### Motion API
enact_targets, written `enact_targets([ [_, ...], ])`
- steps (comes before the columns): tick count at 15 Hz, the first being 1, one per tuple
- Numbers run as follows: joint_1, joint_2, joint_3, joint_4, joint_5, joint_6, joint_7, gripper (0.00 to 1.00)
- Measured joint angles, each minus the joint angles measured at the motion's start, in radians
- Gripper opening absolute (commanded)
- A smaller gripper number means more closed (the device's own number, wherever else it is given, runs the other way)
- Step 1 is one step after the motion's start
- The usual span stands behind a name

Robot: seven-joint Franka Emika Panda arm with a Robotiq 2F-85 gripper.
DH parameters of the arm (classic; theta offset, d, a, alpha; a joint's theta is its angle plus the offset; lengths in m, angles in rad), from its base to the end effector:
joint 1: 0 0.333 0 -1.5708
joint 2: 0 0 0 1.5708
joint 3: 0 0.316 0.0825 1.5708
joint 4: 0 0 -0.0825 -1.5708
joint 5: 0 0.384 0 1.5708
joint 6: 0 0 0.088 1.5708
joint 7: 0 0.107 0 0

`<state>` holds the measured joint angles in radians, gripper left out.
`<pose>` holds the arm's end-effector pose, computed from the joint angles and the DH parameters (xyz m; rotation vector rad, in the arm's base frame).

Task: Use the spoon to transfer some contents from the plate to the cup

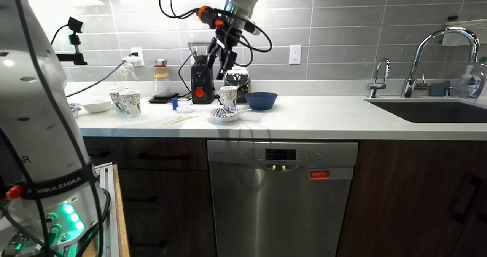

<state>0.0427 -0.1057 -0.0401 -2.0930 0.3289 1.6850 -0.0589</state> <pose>0.4874 0.0320 0.4525 -2.7814 0.0357 0.4108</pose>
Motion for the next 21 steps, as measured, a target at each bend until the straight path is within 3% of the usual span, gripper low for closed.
enact_targets([
  [3,0.003,0.074,0.029,-0.004,0.038,0.202,0.113,1.00],
  [6,0.013,0.137,0.066,-0.006,0.036,0.301,0.272,1.00],
  [10,0.031,0.217,0.094,0.020,0.035,0.241,0.459,1.00],
  [13,0.031,0.254,0.095,0.064,0.035,0.179,0.477,1.00],
  [21,0.031,0.260,0.094,0.076,0.035,0.172,0.482,1.00],
])
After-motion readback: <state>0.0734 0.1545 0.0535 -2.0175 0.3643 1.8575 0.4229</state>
